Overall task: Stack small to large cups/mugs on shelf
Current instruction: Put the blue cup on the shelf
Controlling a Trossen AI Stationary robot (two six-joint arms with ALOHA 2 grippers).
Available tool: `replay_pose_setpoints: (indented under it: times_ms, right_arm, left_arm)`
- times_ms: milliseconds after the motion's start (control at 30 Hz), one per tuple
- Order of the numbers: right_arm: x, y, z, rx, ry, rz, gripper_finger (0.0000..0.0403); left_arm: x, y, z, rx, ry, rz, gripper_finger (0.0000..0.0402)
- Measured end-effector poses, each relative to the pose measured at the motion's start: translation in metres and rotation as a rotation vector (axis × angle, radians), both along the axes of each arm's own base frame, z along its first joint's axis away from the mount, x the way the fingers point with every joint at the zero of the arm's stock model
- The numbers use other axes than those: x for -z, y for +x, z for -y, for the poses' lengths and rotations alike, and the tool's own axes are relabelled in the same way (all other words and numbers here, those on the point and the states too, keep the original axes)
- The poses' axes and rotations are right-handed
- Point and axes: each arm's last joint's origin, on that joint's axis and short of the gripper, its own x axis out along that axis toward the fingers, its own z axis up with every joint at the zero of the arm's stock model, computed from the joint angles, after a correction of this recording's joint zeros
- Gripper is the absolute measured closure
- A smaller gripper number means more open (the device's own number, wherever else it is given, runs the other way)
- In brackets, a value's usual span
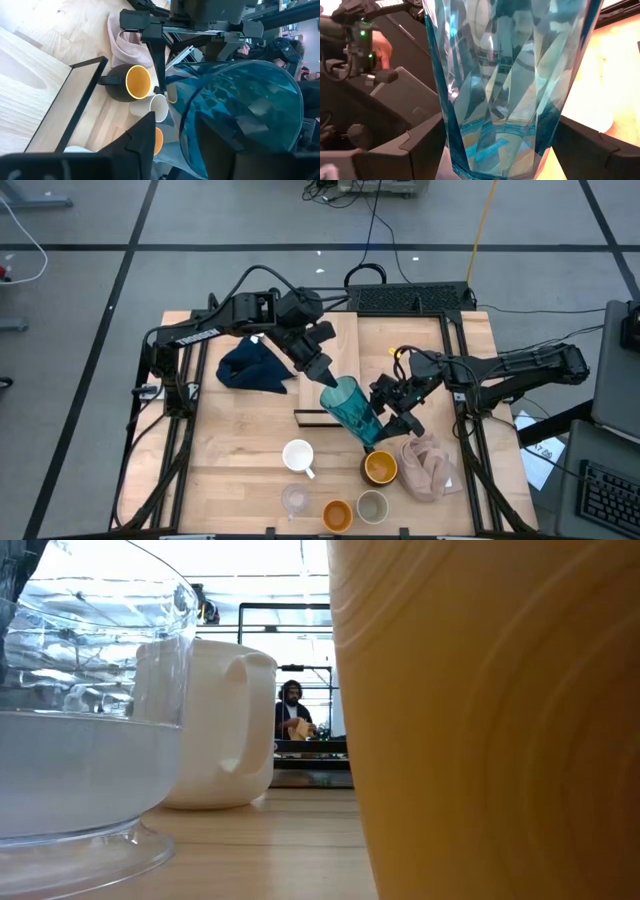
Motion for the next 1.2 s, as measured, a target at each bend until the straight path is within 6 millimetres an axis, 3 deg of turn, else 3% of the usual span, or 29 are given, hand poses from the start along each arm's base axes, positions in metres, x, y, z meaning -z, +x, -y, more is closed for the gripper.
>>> replay_pose_setpoints:
  times_ms: [267, 600, 933, 1200]
  right_arm:
    - [0.0, 0.0, 0.004, 0.01, -0.011, 0.009, 0.0099]
    - [-0.002, 0.0, 0.024, 0.073, -0.094, 0.077, 0.0099]
    - [-0.008, 0.0, 0.061, 0.277, -0.277, 0.17, 0.0099]
    - [-0.006, -0.003, 0.088, 0.454, -0.445, 0.175, 0.0099]
  left_arm:
    - [-0.019, -0.023, -0.017, -0.052, 0.009, 0.045, 0.0252]
    - [-0.062, -0.088, -0.037, -0.225, 0.094, 0.153, 0.0252]
    - [-0.093, -0.141, -0.034, -0.402, 0.217, 0.256, 0.0252]
    - [-0.105, -0.166, -0.027, -0.469, 0.257, 0.303, 0.0252]
